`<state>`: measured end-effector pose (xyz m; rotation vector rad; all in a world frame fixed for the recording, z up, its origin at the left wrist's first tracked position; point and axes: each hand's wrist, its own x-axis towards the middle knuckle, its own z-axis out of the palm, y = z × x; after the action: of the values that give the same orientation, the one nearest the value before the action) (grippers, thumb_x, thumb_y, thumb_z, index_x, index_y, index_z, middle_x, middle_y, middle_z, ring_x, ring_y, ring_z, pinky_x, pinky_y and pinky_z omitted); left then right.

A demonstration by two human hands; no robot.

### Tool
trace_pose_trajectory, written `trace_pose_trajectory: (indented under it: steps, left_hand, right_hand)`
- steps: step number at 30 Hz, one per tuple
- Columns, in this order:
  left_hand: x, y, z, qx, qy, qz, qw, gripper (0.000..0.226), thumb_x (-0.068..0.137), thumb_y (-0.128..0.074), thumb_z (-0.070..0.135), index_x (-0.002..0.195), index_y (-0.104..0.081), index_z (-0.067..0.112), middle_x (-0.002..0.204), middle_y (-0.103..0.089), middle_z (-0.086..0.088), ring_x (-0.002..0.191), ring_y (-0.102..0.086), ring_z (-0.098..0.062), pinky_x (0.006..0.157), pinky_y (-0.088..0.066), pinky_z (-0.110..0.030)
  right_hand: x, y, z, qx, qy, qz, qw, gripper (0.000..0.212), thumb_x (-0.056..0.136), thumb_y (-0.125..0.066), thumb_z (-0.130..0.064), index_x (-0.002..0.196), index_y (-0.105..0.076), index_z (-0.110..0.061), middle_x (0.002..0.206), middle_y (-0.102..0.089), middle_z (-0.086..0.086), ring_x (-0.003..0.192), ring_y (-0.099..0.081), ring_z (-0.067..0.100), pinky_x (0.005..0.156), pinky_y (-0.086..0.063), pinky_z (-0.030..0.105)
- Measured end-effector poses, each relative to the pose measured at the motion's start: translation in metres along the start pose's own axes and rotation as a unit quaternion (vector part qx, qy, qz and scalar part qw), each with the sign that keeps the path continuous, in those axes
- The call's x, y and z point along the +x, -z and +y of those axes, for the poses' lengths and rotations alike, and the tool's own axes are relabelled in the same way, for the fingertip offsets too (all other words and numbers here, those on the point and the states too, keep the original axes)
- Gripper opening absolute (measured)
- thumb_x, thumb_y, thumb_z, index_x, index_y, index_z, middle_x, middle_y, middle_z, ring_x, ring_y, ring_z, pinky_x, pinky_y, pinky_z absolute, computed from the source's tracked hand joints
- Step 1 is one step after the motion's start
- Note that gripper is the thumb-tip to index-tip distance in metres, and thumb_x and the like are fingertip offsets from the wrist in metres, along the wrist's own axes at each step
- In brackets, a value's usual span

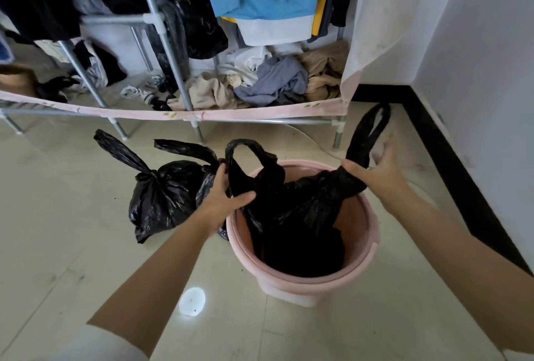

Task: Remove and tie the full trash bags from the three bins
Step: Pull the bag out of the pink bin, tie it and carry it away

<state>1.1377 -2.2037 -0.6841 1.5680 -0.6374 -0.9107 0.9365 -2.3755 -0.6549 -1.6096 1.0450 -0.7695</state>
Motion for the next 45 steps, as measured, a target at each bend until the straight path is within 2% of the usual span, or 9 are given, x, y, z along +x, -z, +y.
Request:
trace_pose_trajectory:
  steps: [4, 8, 13, 17, 21, 29, 36, 40, 45]
  left_hand:
    - [-0.001, -0.015, -0.011, 0.158, -0.011, -0.079, 0.984, 0.079, 0.077, -0.07, -0.003, 0.141, -0.029, 0.018, 0.123, -0.048, 0.007, 0.123, -0.044, -0.008, 0.106, -0.034, -0.021]
    - [0.011, -0.034, -0.003, 0.12, -0.06, -0.053, 0.99, 0.079, 0.082, -0.066, 0.0, 0.145, -0.024, 0.021, 0.124, -0.05, 0.011, 0.121, -0.045, -0.006, 0.107, -0.033, -0.02]
    - [0.024, -0.045, 0.015, 0.102, -0.074, 0.018, 0.992, 0.013, 0.092, -0.053, 0.006, 0.09, -0.065, 0.008, 0.072, -0.054, 0.001, 0.074, -0.052, -0.01, 0.075, -0.042, -0.022]
    - [0.031, -0.039, 0.027, -0.057, -0.012, 0.105, 0.993, 0.037, 0.1, -0.037, 0.02, 0.076, -0.059, 0.002, 0.077, -0.063, -0.007, 0.079, -0.057, -0.021, 0.086, -0.046, -0.035]
    - [0.016, -0.009, 0.069, -0.258, -0.013, 0.191, 0.947, 0.036, 0.1, -0.031, 0.011, 0.066, -0.043, 0.008, 0.037, -0.062, 0.0, 0.056, -0.058, -0.018, 0.067, -0.048, -0.03]
    - [-0.063, 0.125, 0.184, -0.282, -0.171, 0.362, 0.872, 0.034, 0.1, -0.032, 0.008, 0.069, -0.047, 0.012, 0.072, -0.056, -0.004, 0.065, -0.055, -0.011, 0.06, -0.041, -0.023]
    - [-0.156, 0.196, 0.211, -0.278, -0.204, 0.321, 0.882, 0.019, 0.096, -0.045, 0.017, 0.081, -0.057, 0.013, 0.111, -0.061, -0.013, 0.095, -0.055, -0.026, 0.093, -0.045, -0.037]
    - [-0.179, 0.223, 0.184, -0.245, -0.167, 0.302, 0.906, 0.032, 0.099, -0.038, 0.016, 0.071, -0.053, 0.014, 0.1, -0.059, -0.01, 0.084, -0.056, -0.027, 0.085, -0.048, -0.039]
    - [-0.183, 0.257, 0.114, -0.203, -0.08, 0.35, 0.911, 0.032, 0.1, -0.037, 0.021, 0.073, -0.053, 0.014, 0.089, -0.057, -0.007, 0.072, -0.051, -0.023, 0.08, -0.046, -0.037]
  right_hand:
    - [-0.004, -0.021, 0.022, 0.019, -0.046, -0.034, 0.998, 0.091, 0.077, -0.072, -0.018, 0.146, -0.013, -0.012, 0.144, -0.034, 0.003, 0.134, -0.036, 0.022, 0.098, -0.036, 0.017]
    - [0.003, -0.038, 0.017, 0.082, -0.079, -0.066, 0.991, 0.048, 0.086, -0.06, -0.007, 0.13, -0.043, -0.001, 0.109, -0.051, 0.001, 0.085, -0.054, 0.014, 0.053, -0.044, 0.0]
    - [0.018, -0.04, 0.007, 0.078, -0.099, 0.015, 0.992, 0.029, 0.093, -0.048, -0.009, 0.116, -0.058, 0.005, 0.097, -0.058, 0.01, 0.09, -0.054, 0.022, 0.075, -0.04, 0.03]
    - [0.019, -0.044, -0.016, 0.02, -0.072, -0.002, 0.997, 0.029, 0.097, -0.041, -0.015, 0.114, -0.059, 0.001, 0.105, -0.06, 0.017, 0.091, -0.054, 0.025, 0.08, -0.044, 0.035]
    - [0.022, -0.07, -0.073, 0.02, -0.016, -0.044, 0.999, 0.028, 0.098, -0.039, -0.02, 0.107, -0.059, -0.003, 0.115, -0.062, 0.022, 0.109, -0.057, 0.041, 0.099, -0.043, 0.051]
    - [-0.014, -0.163, -0.27, 0.021, 0.195, -0.099, 0.975, 0.035, 0.099, -0.032, -0.02, 0.114, -0.054, 0.003, 0.095, -0.051, 0.012, 0.089, -0.05, 0.023, 0.07, -0.034, 0.022]
    - [-0.072, -0.224, -0.34, 0.026, 0.248, -0.118, 0.961, 0.041, 0.099, -0.029, -0.022, 0.058, -0.025, -0.02, 0.062, -0.029, -0.003, 0.061, -0.036, 0.019, 0.056, -0.03, 0.03]
    - [-0.093, -0.253, -0.307, -0.019, 0.202, -0.15, 0.968, 0.028, 0.1, -0.028, -0.021, 0.08, -0.044, -0.008, 0.062, -0.033, 0.0, 0.054, -0.033, 0.014, 0.048, -0.025, 0.028]
    - [-0.119, -0.3, -0.228, -0.09, 0.106, -0.21, 0.968, 0.038, 0.1, -0.03, -0.019, 0.126, -0.045, 0.004, 0.089, -0.045, 0.009, 0.081, -0.047, 0.026, 0.067, -0.031, 0.03]
